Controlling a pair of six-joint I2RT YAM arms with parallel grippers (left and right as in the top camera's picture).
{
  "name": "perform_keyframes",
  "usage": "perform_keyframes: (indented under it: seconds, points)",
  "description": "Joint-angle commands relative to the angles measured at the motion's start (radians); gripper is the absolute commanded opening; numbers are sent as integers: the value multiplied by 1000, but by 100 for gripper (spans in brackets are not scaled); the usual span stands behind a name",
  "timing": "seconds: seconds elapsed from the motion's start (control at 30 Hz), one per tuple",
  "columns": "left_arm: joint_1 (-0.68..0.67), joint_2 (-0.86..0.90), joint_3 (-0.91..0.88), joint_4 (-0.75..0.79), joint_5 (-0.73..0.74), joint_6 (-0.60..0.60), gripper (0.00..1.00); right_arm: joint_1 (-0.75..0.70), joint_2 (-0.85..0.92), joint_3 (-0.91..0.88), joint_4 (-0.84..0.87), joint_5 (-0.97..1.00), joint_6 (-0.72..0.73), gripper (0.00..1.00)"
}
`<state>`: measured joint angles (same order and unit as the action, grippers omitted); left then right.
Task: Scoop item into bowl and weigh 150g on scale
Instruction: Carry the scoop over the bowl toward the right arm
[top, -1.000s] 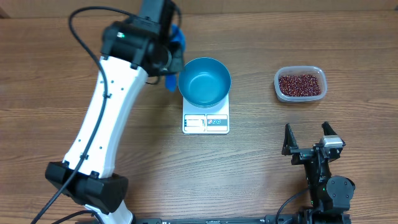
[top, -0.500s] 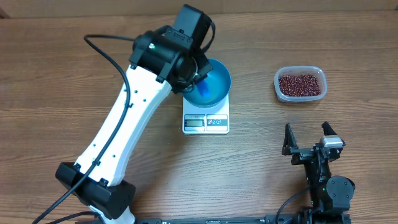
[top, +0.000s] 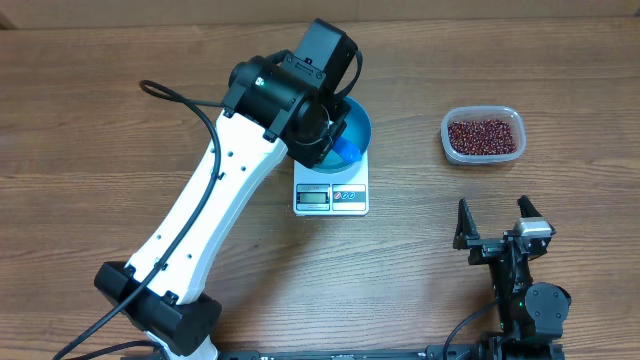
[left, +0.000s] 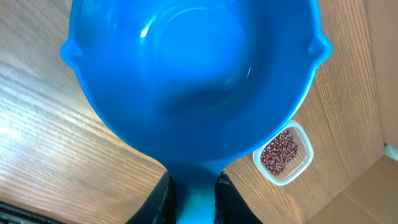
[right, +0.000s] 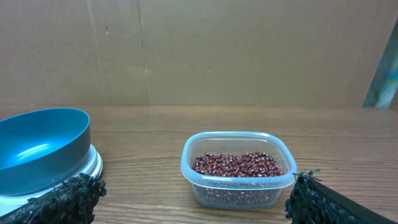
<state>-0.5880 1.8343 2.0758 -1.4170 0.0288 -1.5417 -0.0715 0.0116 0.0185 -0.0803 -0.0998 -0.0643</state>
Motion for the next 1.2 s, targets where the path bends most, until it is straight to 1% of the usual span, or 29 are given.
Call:
perform_keyframes:
  seconds: [0.0,0.07,0.17,0.27,0.33,0.43,0.47,0.53,0.67,0.77,0.8,0.87,0.97,1.03,1.1,1.17]
  points:
    - [-13,-4,25,-6,39,-104,4,-3,-9,-10,16,0,-4,100]
    - [-16,-4,25,-9,48,-120,4,-3,-9,-10,49,-10,55,100]
    - [-17,-4,25,-14,50,-135,4,-3,-9,0,83,-20,192,100]
    - [-17,-4,25,-19,50,-150,4,-3,-9,43,67,-61,305,100]
    - [-17,-4,25,-20,50,-150,4,-3,-9,83,43,-89,339,100]
    - [-17,-4,25,-23,49,-150,4,-3,-7,176,-50,-89,353,100]
    - [-17,-4,25,-23,49,-150,4,-3,6,254,-125,-89,353,100]
    - [-17,-4,25,-23,49,-150,4,-3,34,336,-204,-89,353,100]
    - [-17,-4,25,-24,49,-150,4,-3,146,518,-353,-91,353,100]
    - [-17,-4,25,-23,49,-150,4,-3,272,658,-449,-155,357,100]
    - [-17,-4,25,-23,50,-150,4,-3,354,736,-499,-208,388,100]
    - [-17,-4,25,-23,49,-151,4,-3,454,818,-552,-283,433,100]
    - [-17,-4,25,-26,49,-169,4,-3,589,900,-583,-462,463,100]
    - [-17,-4,25,-26,50,-176,4,-3,668,929,-565,-622,465,100]
    - [-17,-4,25,-26,50,-178,4,-3,734,935,-504,-790,465,100]
    - [-17,-4,25,-27,50,-188,4,-3,793,935,-450,-908,465,100]
